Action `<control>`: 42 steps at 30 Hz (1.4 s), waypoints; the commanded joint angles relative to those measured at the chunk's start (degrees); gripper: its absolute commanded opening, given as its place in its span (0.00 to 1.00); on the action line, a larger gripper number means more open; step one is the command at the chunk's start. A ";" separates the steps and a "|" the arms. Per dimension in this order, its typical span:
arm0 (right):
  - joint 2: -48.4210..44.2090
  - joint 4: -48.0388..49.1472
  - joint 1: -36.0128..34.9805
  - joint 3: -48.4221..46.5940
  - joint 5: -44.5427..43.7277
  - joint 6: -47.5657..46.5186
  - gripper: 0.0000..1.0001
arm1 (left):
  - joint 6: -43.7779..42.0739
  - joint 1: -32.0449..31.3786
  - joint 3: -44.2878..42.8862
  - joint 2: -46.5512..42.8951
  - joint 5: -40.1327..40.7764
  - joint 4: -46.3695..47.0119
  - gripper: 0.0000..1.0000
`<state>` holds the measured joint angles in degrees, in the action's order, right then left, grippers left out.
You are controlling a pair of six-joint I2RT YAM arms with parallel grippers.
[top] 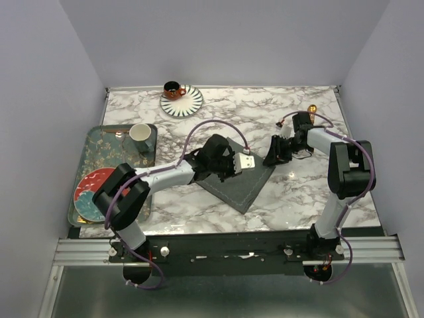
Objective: Fold the napkin into a case and place the utensils inside
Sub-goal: Pick up the top corner of the square folded napkin from the center of the board.
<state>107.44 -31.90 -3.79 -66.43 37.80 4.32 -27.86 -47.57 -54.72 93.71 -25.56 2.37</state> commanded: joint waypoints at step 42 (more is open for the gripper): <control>-2.14 -5.80 -0.25 -1.24 1.40 -3.09 0.41 | -6.42 -15.45 8.75 -1.86 5.44 -0.61 0.01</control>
<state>107.26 -36.36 -3.79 -68.51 38.02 1.83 -34.30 -63.24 -45.19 93.08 -20.58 1.96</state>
